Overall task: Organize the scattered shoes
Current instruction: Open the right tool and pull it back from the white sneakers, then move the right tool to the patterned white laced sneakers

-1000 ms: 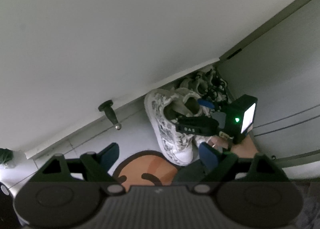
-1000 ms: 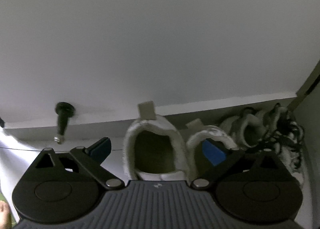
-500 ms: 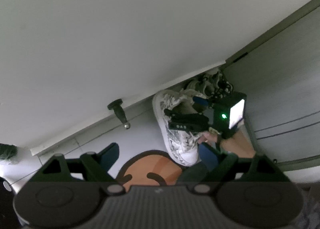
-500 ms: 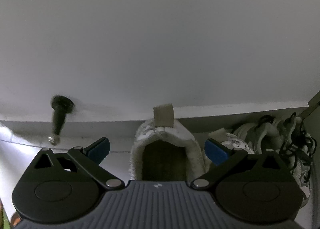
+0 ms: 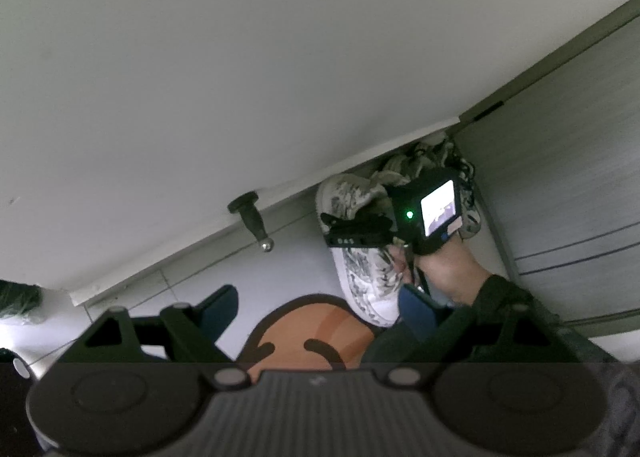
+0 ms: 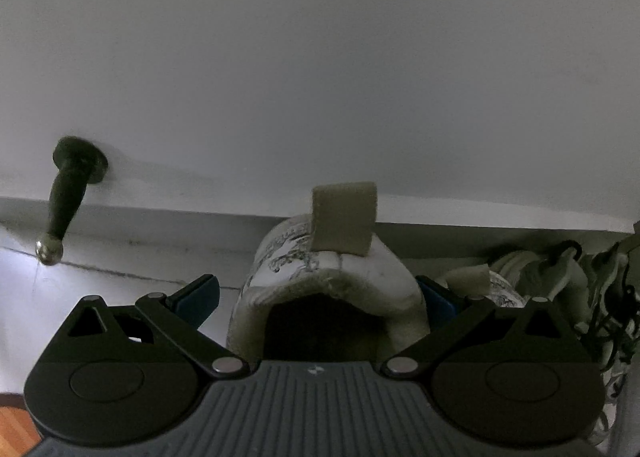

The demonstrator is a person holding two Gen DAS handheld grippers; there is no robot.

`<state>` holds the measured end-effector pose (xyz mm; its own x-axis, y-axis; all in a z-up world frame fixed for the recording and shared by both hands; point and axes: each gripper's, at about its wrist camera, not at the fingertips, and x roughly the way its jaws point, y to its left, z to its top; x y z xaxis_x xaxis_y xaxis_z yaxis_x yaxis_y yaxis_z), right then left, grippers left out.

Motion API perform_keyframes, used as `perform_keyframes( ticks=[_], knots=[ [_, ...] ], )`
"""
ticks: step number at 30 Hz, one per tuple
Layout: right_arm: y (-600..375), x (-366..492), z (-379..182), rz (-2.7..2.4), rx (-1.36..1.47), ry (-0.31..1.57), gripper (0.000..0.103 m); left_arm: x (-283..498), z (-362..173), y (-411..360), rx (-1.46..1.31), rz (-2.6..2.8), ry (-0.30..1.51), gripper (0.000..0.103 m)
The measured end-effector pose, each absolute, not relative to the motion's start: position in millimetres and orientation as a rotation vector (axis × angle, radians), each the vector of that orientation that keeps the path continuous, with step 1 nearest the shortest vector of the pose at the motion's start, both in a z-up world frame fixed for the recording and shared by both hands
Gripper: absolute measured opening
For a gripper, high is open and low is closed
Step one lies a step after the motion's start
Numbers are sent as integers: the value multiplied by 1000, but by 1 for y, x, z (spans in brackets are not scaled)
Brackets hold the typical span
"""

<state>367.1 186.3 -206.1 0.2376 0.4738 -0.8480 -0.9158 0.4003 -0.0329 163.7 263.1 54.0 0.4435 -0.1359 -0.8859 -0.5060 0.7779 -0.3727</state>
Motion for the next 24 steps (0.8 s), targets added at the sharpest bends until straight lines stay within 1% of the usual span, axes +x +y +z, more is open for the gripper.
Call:
perform_keyframes(
  ticks=[2, 4, 5, 8, 11, 24],
  knots=[
    [185, 365, -204, 1069, -600, 873, 102, 165, 54, 262, -673, 247, 1109, 89],
    [188, 361, -206, 1074, -653, 866, 98, 166, 54, 260, -669, 239, 1112, 89],
    [192, 360, -209, 1053, -708, 876, 93, 166, 54, 259, -668, 237, 1113, 89],
    [201, 369, -211, 1020, -726, 975, 91, 167, 53, 257, -671, 231, 1120, 89],
    [207, 372, -208, 1008, -760, 1027, 88, 168, 54, 254, -676, 221, 1117, 89],
    [211, 377, -217, 941, -843, 1173, 87, 164, 53, 261, -685, 228, 1109, 89]
  ],
)
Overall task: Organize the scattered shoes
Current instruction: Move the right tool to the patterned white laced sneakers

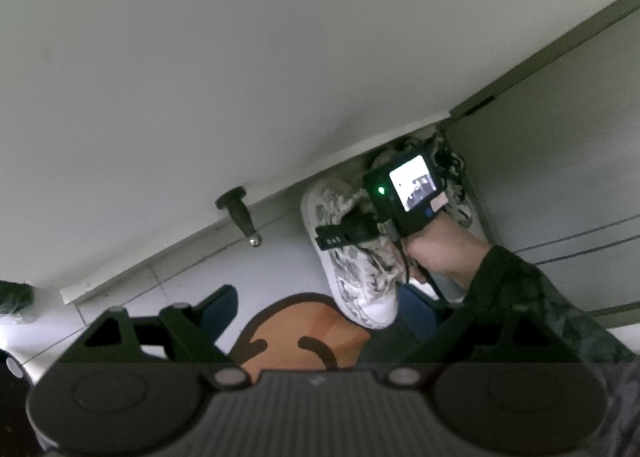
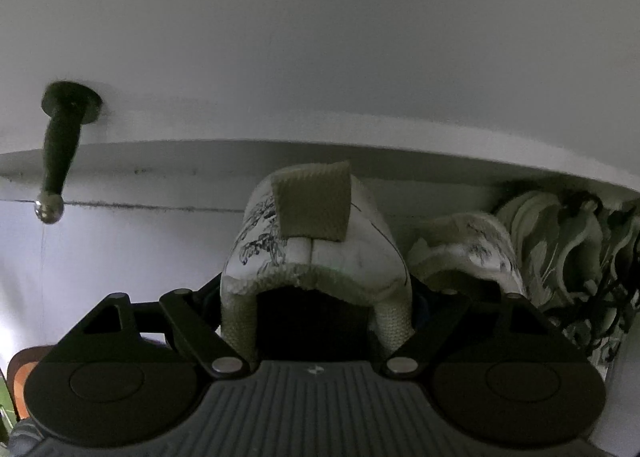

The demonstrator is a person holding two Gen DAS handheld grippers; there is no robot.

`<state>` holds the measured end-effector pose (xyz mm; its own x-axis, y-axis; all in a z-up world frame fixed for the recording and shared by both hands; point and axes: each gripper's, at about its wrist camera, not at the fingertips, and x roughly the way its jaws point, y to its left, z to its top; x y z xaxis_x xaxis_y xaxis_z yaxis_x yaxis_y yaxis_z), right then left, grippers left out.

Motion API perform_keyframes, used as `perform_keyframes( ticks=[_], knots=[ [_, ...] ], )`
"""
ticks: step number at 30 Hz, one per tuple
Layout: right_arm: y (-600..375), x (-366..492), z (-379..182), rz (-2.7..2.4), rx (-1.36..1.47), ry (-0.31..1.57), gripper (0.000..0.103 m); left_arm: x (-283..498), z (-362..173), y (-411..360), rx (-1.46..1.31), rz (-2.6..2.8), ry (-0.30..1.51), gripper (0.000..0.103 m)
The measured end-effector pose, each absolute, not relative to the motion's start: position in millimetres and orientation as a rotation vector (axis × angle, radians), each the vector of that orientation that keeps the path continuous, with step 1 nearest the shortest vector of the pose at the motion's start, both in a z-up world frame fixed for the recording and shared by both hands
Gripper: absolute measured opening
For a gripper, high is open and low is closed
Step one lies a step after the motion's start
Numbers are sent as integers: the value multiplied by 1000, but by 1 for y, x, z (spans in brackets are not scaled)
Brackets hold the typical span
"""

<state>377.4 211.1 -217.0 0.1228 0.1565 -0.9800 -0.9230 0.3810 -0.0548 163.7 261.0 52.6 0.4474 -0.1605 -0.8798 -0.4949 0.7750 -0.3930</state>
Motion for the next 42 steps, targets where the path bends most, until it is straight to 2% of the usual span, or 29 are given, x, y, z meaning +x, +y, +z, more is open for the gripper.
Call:
perform_keyframes(
  ticks=[5, 12, 22, 29, 31, 32, 33, 35, 42],
  knots=[
    [210, 387, -225, 918, -827, 1177, 87, 163, 53, 263, -686, 223, 1104, 89],
    [209, 378, -231, 903, -760, 1128, 97, 166, 53, 262, -686, 213, 1107, 89],
    [174, 361, -170, 918, -554, 913, 100, 171, 51, 256, -689, 220, 1108, 89],
    [87, 351, -143, 813, -472, 875, 100, 173, 47, 252, -689, 229, 1114, 89],
    [70, 351, -147, 783, -457, 892, 99, 173, 47, 251, -687, 229, 1115, 89],
    [58, 354, -151, 762, -432, 915, 95, 173, 46, 250, -686, 230, 1119, 89],
    [48, 356, -153, 745, -413, 934, 84, 174, 45, 249, -685, 230, 1122, 89],
    [38, 360, -161, 719, -413, 953, 79, 174, 44, 248, -681, 232, 1125, 89],
    [31, 370, -195, 654, -558, 962, 80, 175, 42, 244, -671, 234, 1134, 89]
  ],
)
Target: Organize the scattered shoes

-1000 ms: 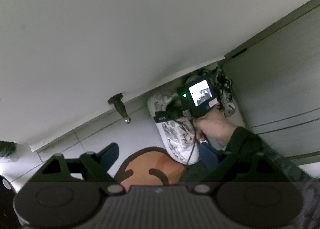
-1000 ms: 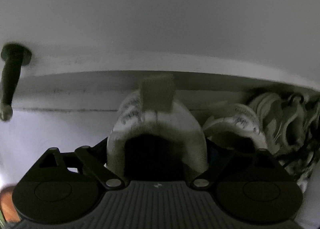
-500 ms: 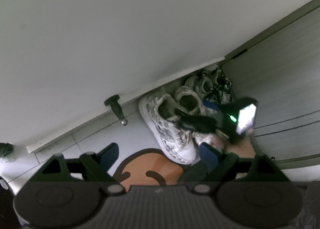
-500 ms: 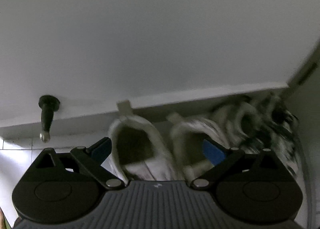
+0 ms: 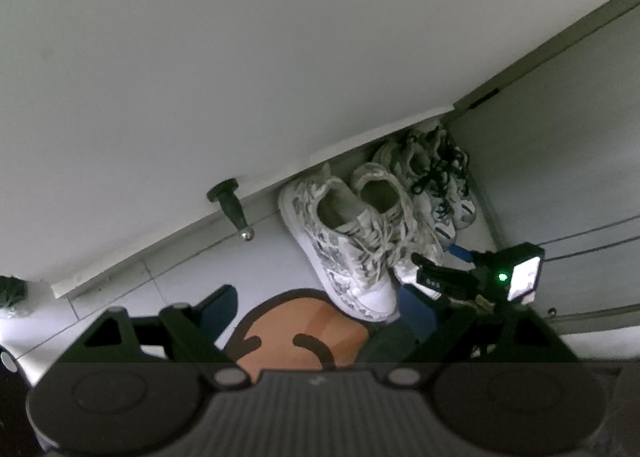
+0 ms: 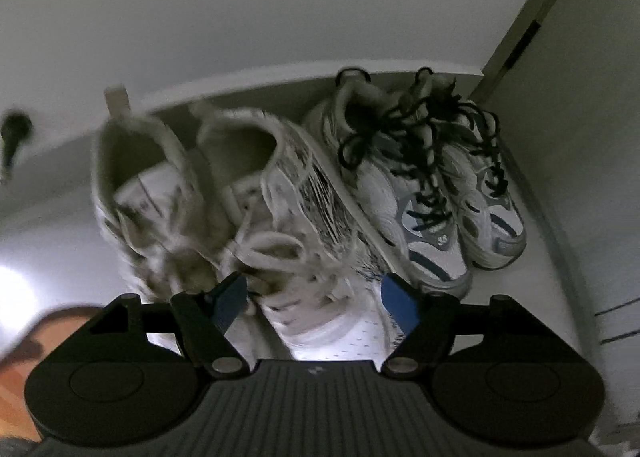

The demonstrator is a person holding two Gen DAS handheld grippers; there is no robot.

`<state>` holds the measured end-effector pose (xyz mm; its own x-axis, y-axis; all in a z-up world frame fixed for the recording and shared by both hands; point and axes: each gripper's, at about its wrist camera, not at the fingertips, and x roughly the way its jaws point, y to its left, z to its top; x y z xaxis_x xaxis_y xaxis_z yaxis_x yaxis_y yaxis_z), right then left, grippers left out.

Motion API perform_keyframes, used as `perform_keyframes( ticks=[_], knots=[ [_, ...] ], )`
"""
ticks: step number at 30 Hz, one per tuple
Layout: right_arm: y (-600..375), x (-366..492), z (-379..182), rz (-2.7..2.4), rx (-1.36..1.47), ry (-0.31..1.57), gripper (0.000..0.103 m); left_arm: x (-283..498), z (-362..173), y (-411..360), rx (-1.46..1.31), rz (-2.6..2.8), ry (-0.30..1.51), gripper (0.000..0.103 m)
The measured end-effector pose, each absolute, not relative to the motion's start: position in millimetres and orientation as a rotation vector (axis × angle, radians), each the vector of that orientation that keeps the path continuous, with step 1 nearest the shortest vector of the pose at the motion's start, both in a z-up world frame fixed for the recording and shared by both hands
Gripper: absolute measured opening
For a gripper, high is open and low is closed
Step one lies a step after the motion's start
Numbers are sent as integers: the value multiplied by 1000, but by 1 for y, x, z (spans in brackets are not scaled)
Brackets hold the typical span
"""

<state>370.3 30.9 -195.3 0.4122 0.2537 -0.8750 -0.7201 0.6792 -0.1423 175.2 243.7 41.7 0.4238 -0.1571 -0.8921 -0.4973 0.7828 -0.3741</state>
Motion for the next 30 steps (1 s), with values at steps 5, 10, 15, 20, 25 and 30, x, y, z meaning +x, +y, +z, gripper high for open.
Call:
perform_keyframes(
  ticks=[5, 10, 15, 20, 25, 30],
  knots=[
    [39, 373, -214, 684, -659, 975, 93, 175, 42, 242, -661, 233, 1142, 89],
    [57, 371, -235, 743, -839, 941, 96, 170, 39, 246, -659, 242, 1159, 89],
    [68, 379, -253, 736, -921, 919, 102, 167, 41, 255, -681, 259, 1149, 89],
    [76, 382, -262, 742, -974, 893, 103, 166, 40, 257, -683, 246, 1158, 89],
    [74, 389, -260, 771, -950, 917, 100, 165, 41, 263, -693, 246, 1156, 89],
    [62, 412, -250, 862, -757, 1071, 95, 169, 42, 260, -683, 222, 1158, 89]
  ],
)
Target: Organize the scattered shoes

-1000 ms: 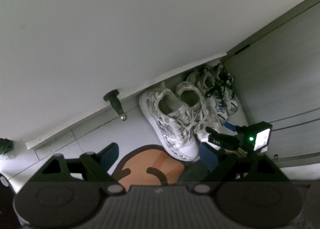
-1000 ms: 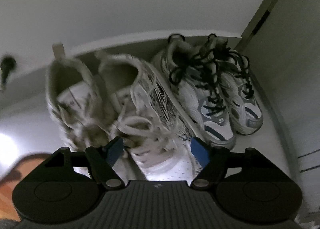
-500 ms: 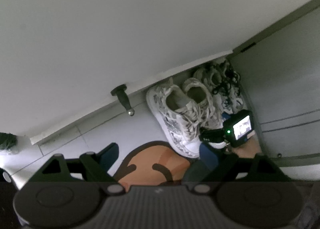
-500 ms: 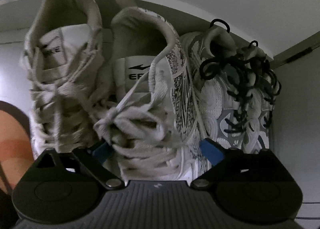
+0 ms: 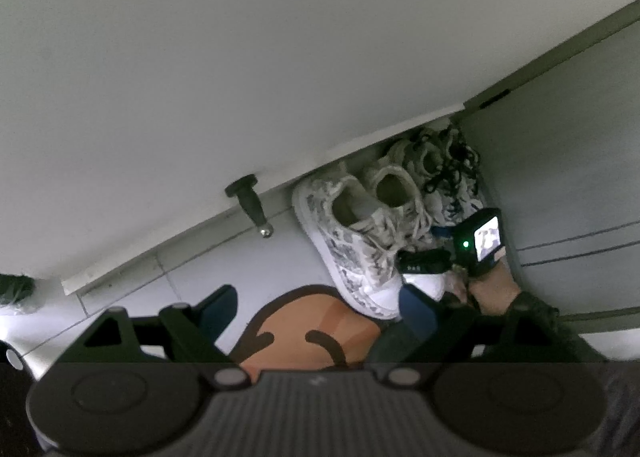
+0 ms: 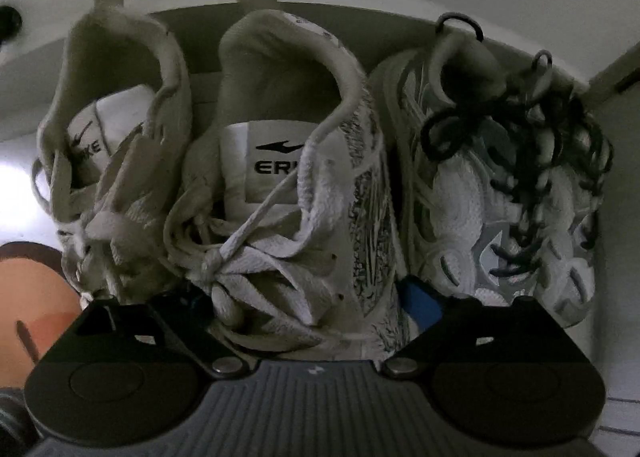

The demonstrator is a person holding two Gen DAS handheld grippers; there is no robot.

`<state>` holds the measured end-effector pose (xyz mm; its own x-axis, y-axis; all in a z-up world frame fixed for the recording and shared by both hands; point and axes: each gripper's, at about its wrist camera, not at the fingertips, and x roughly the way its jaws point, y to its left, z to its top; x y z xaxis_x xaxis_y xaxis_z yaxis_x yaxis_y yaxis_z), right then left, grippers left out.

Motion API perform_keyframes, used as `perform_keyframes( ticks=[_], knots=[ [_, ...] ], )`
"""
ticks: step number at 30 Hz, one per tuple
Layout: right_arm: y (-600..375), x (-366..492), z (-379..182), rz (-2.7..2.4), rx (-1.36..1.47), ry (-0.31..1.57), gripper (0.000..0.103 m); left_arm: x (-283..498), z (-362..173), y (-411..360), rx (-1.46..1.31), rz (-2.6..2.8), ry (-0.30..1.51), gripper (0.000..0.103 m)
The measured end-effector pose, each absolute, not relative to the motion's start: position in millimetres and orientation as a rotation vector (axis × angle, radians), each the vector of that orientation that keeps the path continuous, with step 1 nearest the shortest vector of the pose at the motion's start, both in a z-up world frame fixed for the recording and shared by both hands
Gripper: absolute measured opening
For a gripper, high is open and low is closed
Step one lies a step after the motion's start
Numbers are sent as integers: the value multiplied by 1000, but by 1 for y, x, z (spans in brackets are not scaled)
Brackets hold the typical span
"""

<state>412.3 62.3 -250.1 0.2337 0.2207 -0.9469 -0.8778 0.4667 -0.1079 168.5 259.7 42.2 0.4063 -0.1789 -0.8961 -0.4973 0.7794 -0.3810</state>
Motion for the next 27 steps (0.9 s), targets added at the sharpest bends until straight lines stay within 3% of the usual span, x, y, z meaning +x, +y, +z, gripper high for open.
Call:
perform_keyframes(
  ticks=[10, 15, 27],
  knots=[
    [72, 401, -249, 815, -825, 978, 94, 167, 45, 255, -684, 215, 1160, 89],
    [55, 396, -235, 806, -757, 1002, 99, 169, 48, 246, -693, 204, 1147, 90],
    [17, 379, -180, 718, -510, 995, 100, 173, 56, 237, -731, 200, 1118, 90]
  ],
)
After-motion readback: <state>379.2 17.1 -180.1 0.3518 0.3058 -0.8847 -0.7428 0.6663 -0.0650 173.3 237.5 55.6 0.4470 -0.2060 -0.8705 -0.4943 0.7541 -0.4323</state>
